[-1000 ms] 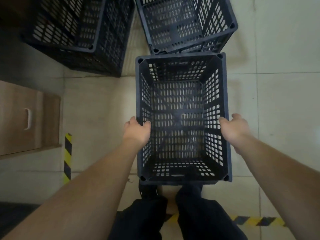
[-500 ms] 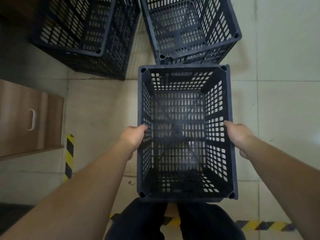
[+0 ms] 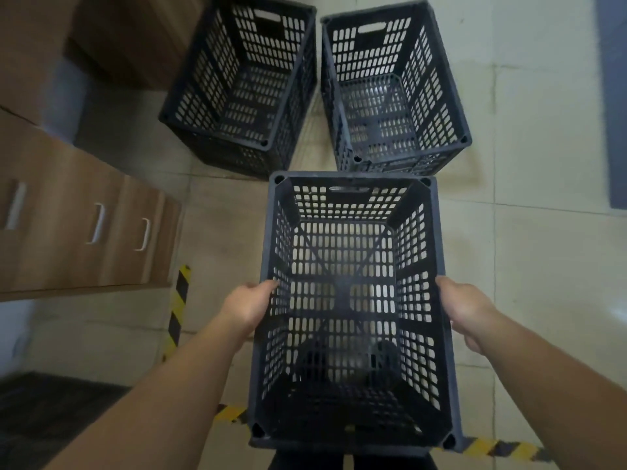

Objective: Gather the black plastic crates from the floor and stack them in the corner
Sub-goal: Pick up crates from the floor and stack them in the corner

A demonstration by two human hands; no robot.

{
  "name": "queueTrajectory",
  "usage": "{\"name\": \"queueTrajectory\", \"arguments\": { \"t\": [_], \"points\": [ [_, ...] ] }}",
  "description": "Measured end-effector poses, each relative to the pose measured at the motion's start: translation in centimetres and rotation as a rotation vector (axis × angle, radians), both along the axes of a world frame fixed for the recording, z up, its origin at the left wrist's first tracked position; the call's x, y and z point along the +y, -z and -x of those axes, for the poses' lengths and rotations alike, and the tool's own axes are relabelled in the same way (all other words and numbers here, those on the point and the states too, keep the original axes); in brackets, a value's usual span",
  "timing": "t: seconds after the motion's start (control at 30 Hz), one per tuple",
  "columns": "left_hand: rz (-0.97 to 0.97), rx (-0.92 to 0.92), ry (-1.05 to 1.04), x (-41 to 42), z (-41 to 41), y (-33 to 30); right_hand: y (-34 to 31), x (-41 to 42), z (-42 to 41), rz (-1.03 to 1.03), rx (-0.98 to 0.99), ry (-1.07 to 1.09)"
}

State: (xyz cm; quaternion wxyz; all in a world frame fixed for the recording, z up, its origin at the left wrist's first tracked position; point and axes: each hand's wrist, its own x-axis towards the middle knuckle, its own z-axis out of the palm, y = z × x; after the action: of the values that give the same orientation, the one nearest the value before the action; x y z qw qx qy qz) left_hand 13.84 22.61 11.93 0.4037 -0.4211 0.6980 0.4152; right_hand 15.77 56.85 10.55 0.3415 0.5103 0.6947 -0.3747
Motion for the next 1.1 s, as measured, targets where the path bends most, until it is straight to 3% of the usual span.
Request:
{"name": "queueTrajectory", "arguments": {
  "t": [0.4, 0.63, 1.1],
  "points": [
    [0.105, 0.105, -0.174, -6.2, -8.8, -10.0, -7.0, -6.2, -3.2, 0.033, 0.055, -0.210],
    [0.090, 0.102, -0.467, -8.7, -16.9, -14.3, -11.1, -10.4, -3.7, 0.023, 0.109, -0.414],
    [0.094, 0.068, -0.875, -22.2, -38.2, -20.2, -20.9, -32.6, -12.0, 0.080, 0.163, -0.908]
  ]
}}
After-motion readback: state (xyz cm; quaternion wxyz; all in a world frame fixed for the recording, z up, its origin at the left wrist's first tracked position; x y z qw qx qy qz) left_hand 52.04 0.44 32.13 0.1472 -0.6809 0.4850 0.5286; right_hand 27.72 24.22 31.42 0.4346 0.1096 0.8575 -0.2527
